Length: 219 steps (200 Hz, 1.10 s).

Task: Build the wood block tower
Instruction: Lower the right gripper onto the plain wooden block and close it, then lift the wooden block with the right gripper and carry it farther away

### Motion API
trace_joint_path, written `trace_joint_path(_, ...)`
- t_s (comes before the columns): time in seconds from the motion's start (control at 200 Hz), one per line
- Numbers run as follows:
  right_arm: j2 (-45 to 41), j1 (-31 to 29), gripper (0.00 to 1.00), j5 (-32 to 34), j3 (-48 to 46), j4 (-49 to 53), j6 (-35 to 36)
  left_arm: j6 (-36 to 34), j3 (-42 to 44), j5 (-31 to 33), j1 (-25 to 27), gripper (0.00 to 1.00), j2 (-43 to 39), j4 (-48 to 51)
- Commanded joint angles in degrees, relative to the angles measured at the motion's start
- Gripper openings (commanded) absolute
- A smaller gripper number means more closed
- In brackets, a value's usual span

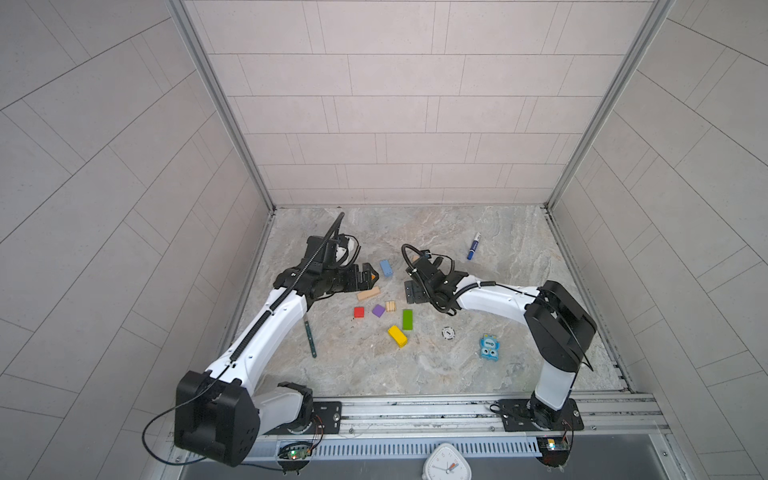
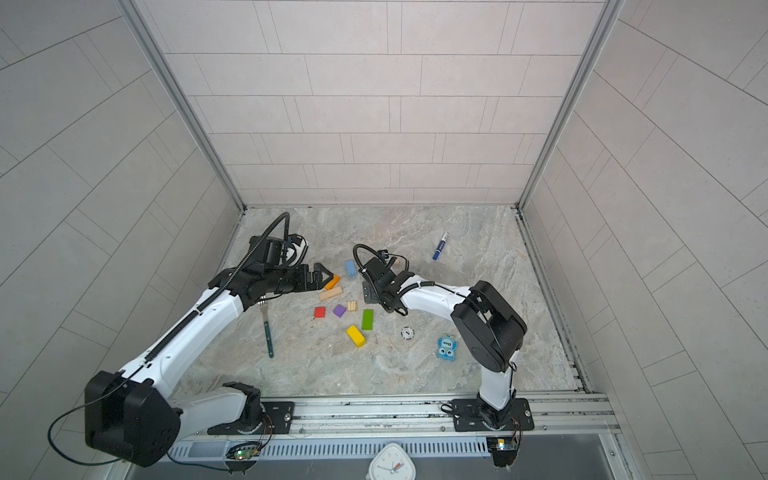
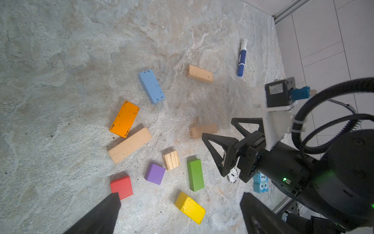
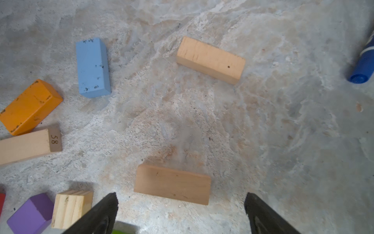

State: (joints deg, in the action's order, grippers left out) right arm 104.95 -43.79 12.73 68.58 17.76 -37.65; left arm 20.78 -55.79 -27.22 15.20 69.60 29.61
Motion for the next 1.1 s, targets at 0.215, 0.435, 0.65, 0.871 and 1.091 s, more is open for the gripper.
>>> trace_joint_path(0.215,5.3,-0.9,0.99,4.1,3.6,2.7,-6.7,0.3,0.9,0.3,0.1,0.99,-0.9,-0.8)
trace_joint_path(0.435,7.0,-1.0,0.98,3.6,3.5,2.4,-7.7,0.2,0.8,0.5,0.1,0.99,-0.4,-0.4)
trace_joint_path(0.65,8.2,-1.6,0.93,3.8,3.6,2.0,-8.1,0.2,0.8,0.6,0.1,0.99,-0.4,-0.4)
trace_joint_path(0.871,8.8,-1.6,0.88,4.4,3.1,2.2,-8.8,0.1,0.9,0.9,0.1,0.99,-0.5,-0.4)
trace_joint_path(1.091,8.3,-1.6,0.81,5.0,2.3,2.1,-9.1,0.1,0.9,1.1,0.1,0.99,-0.6,-0.4)
